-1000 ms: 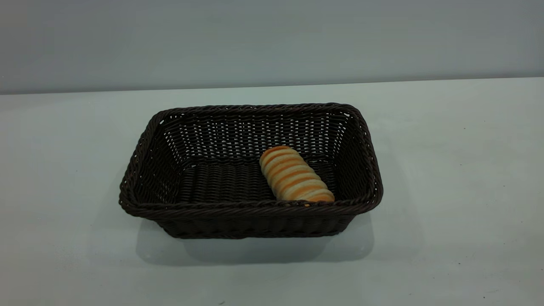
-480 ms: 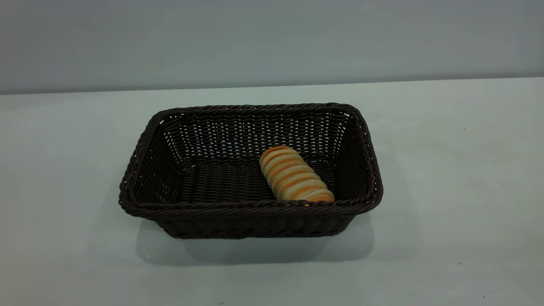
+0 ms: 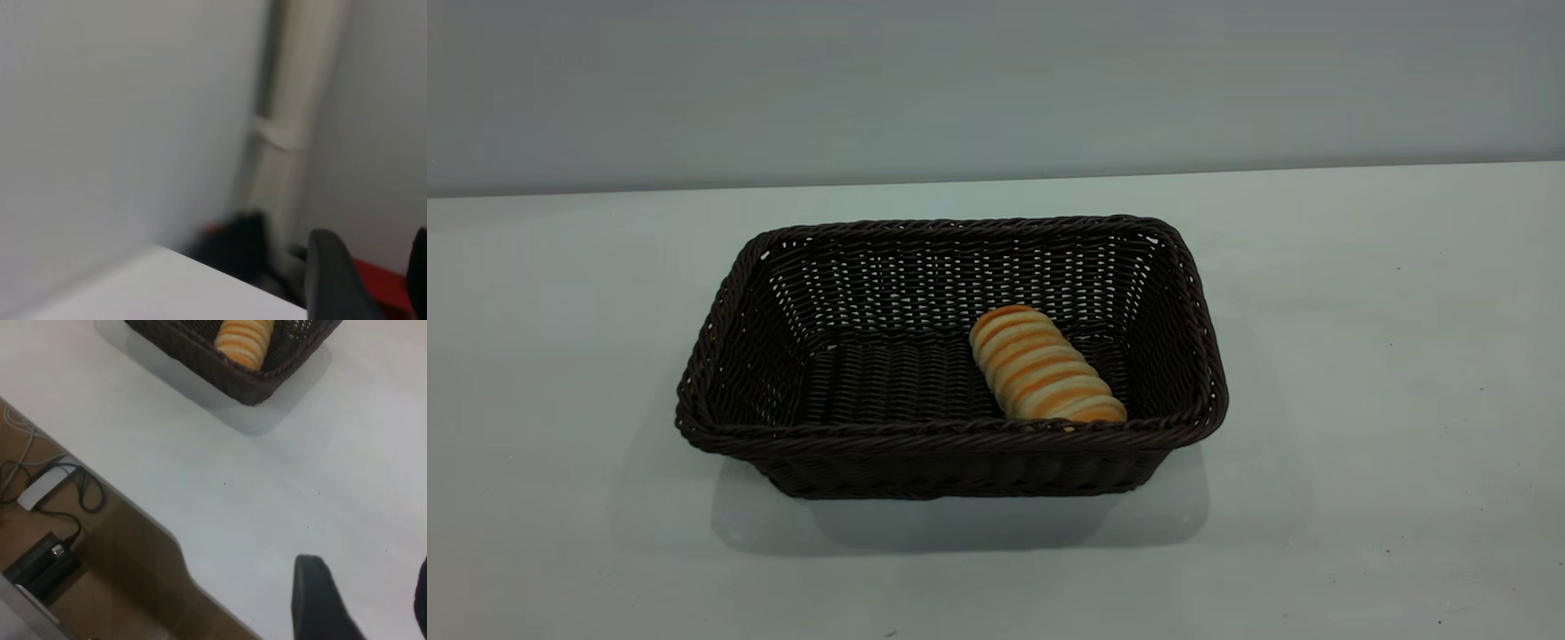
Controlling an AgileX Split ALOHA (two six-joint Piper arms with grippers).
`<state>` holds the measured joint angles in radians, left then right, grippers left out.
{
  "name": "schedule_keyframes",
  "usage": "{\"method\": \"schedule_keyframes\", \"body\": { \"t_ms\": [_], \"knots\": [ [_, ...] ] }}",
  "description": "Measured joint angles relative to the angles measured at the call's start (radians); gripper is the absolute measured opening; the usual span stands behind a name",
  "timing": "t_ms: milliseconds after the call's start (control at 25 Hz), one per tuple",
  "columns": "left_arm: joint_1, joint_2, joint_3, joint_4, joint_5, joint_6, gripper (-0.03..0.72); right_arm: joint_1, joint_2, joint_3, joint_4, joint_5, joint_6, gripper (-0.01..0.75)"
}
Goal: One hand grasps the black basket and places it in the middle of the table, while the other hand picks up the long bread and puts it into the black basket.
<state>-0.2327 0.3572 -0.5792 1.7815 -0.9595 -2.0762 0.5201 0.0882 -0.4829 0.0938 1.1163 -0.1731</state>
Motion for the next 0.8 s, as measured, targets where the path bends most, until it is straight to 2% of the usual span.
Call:
{"method": "schedule_keyframes", "body": {
  "t_ms": [120, 160, 360, 680, 800],
  "knots": [
    [0.000, 0.000, 0.000, 0.001, -0.220, -0.033, 0.309, 0.000, 0.000, 0.000, 0.000, 0.000, 0.000, 0.334],
    [0.000, -0.002, 0.000, 0.001, -0.256, -0.037, 0.287, 0.000, 0.000, 0.000, 0.000, 0.000, 0.000, 0.334],
    [0.000, -0.020, 0.002, 0.002, -0.283, -0.042, 0.222, 0.000, 0.000, 0.000, 0.000, 0.000, 0.000, 0.334],
    [0.000, -0.022, 0.185, 0.002, -0.285, -0.036, 0.252, 0.000, 0.000, 0.000, 0.002, 0.002, 0.000, 0.334],
    [0.000, -0.022, 0.182, 0.002, -0.285, -0.019, 0.255, 0.000, 0.000, 0.000, 0.002, 0.002, 0.000, 0.334]
  ]
}}
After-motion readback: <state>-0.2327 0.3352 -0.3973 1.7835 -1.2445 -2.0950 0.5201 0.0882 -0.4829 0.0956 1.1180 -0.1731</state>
